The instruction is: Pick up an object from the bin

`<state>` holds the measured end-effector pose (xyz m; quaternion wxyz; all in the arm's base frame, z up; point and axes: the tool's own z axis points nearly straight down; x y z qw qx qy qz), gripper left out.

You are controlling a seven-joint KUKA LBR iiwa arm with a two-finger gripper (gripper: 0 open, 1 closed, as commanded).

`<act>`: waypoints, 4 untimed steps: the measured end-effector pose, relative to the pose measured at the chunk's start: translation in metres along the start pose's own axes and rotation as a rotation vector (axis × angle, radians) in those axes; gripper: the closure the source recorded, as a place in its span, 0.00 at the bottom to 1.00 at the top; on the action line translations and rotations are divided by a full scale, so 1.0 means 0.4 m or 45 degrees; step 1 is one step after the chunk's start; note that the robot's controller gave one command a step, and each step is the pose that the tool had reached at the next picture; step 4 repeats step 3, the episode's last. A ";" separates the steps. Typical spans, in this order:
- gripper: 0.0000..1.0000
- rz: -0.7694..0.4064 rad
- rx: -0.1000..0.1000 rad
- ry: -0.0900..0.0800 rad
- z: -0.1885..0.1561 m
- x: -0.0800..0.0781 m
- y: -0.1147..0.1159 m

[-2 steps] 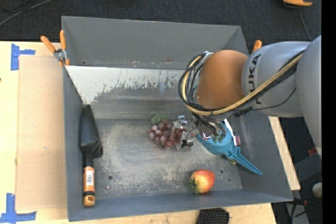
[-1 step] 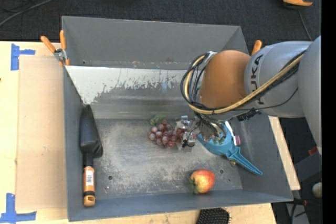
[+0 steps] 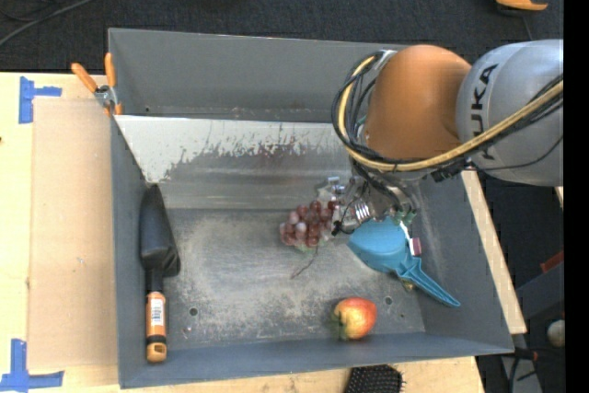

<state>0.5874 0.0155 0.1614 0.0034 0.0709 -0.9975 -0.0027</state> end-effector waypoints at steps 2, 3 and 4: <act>1.00 0.073 -0.001 0.001 -0.162 0.000 -0.031; 1.00 -0.033 -0.002 0.005 -0.171 0.011 0.005; 1.00 -0.033 -0.002 0.005 -0.171 0.011 0.005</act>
Offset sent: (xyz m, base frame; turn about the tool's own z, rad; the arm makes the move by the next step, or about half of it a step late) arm -0.0107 -0.0099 0.2302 0.0456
